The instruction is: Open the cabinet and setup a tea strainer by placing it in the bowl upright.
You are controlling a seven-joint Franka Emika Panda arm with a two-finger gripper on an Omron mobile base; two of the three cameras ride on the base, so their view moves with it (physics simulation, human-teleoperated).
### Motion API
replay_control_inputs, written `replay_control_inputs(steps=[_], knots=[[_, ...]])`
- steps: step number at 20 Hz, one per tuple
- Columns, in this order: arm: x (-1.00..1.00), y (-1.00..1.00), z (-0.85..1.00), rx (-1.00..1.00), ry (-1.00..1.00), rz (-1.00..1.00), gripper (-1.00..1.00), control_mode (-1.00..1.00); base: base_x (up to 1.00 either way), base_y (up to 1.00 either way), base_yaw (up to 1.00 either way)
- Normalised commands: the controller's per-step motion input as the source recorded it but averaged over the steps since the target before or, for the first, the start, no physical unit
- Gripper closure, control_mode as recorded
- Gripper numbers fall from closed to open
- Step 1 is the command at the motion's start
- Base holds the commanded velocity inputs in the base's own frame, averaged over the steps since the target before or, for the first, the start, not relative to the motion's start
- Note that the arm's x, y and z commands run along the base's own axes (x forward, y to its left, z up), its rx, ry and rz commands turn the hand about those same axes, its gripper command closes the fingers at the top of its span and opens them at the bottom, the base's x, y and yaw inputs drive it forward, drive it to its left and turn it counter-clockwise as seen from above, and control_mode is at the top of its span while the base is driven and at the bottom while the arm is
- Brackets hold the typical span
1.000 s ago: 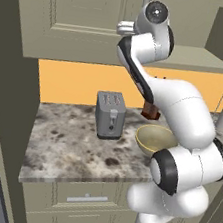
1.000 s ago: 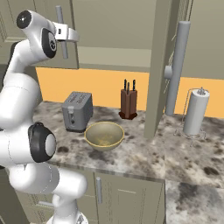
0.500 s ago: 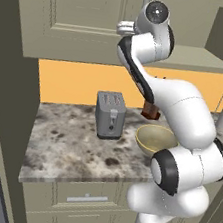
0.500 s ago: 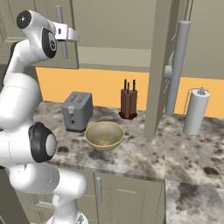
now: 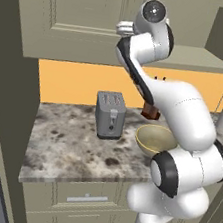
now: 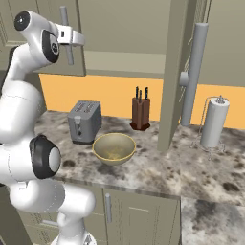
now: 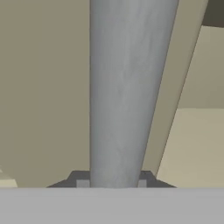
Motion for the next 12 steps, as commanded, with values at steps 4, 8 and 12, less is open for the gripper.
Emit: replay_control_inputs(steps=[4,8,12], knots=[[-0.84,0.37,0.0,-0.04,0.01,-0.2,1.0,-1.0,0.0,0.0,0.0],[-1.0,0.64,0.0,-0.05,0.0,-0.2,1.0,-1.0,0.0,0.0,0.0],[-0.95,0.49,0.09,-0.01,0.09,-0.2,1.0,-1.0,0.0,0.0,0.0]])
